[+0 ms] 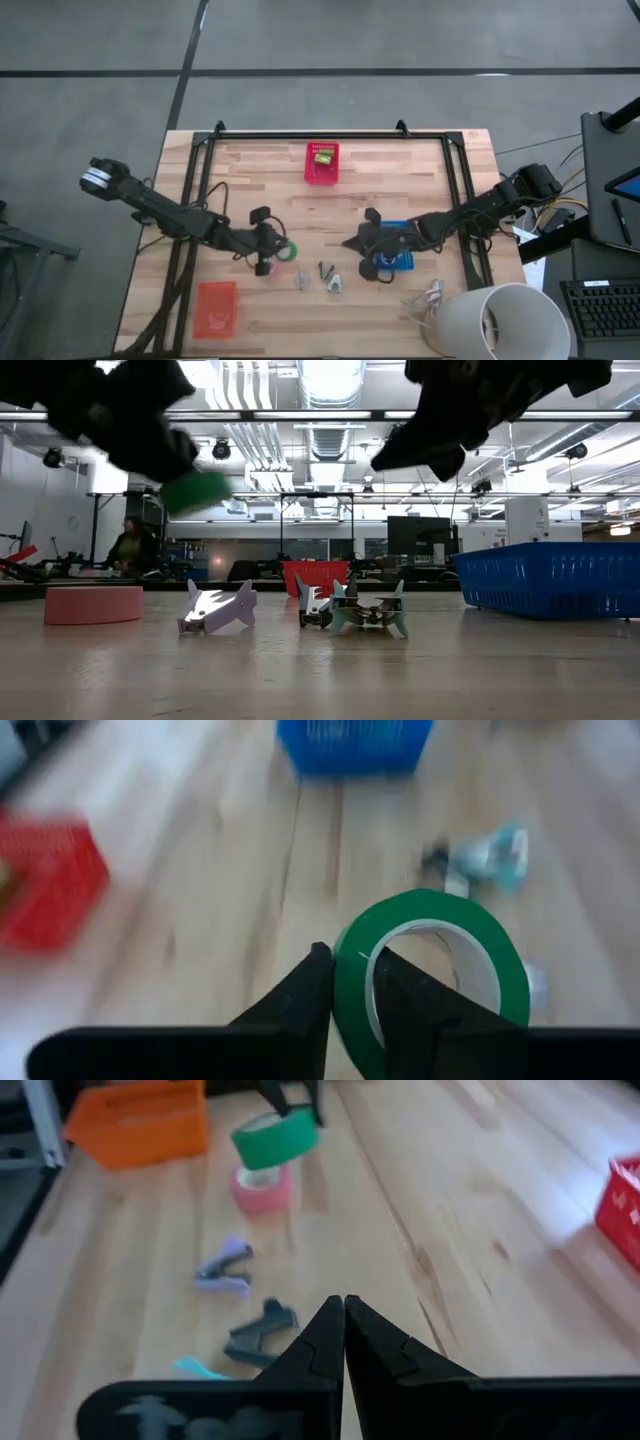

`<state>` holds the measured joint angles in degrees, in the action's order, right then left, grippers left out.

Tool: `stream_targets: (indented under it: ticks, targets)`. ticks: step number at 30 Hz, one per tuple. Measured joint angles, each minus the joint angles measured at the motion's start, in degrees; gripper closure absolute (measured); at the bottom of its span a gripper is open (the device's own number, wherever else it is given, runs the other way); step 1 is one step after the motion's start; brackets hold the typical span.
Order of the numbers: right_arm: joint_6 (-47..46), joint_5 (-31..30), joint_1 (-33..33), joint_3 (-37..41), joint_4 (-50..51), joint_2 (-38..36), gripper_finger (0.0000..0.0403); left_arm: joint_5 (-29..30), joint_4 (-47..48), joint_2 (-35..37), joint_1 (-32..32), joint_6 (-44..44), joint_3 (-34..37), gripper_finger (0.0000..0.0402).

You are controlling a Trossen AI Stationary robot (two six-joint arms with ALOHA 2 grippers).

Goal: Pick and place Stapler, Stapler remover, tape
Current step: Put the green tape into the blue bin

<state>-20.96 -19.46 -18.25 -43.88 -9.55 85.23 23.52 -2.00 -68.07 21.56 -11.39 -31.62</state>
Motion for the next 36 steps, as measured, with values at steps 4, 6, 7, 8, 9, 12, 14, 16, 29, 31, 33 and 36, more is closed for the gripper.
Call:
stream_targets:
  ticks: [4, 6, 7, 8, 9, 12, 14, 16, 29, 31, 33, 36]
  targets:
    - [3.3, 0.6, -0.6, 0.0, -4.9, 0.0, 0.0394, 1.1, -12.6, -0.4, -0.1, 6.8, 0.0, 0.0334]
    - [4.6, 3.5, -0.6, 0.0, -7.3, 0.0, 0.0394, 2.0, -18.5, -0.5, -0.1, 9.5, 0.0, 0.0346]
    - [4.9, 5.9, -0.6, 0.0, -8.8, 0.0, 0.0394, 2.8, -21.2, -0.5, -0.1, 10.7, 0.0, 0.0351]
    - [5.1, 8.0, -0.6, 0.0, -10.5, 0.0, 0.0394, 3.7, -23.6, -0.5, -0.1, 11.8, 0.0, 0.0355]
    - [5.4, 9.5, -0.6, 0.0, -12.2, 0.0, 0.0394, 4.4, -25.8, -0.5, -0.1, 13.0, 0.0, 0.0357]
    - [6.6, 11.1, -0.6, 0.0, -17.0, 0.0, 0.0392, 4.7, -32.1, -0.5, -0.2, 16.2, 0.0, 0.0355]
    - [7.9, 11.1, -0.6, 0.0, -18.9, 0.0, 0.0384, 4.7, -35.6, -0.5, -0.2, 17.4, 0.0, 0.0345]
    - [9.2, 11.0, -0.6, 0.0, -20.1, 0.0, 0.0367, 4.7, -38.2, -0.5, -0.2, 17.8, 0.0, 0.0336]
    - [12.9, 8.6, 0.4, 0.0, -31.3, 0.0, 0.0230, 4.3, -44.5, -0.7, -0.9, 20.4, 0.0, 0.0348]
    - [13.1, 8.5, 1.0, 0.0, -31.3, 0.0, 0.0215, 4.2, -45.8, -0.7, -0.9, 20.7, 0.0, 0.0344]
    - [13.0, 8.4, 1.7, 0.0, -31.5, 0.1, 0.0204, 4.2, -46.3, -0.7, -1.3, 20.8, 0.0, 0.0340]
    - [12.3, 8.4, 2.7, 0.0, -31.5, 0.2, 0.0193, 3.3, -47.1, -0.8, -2.0, 21.3, 0.0, 0.0340]
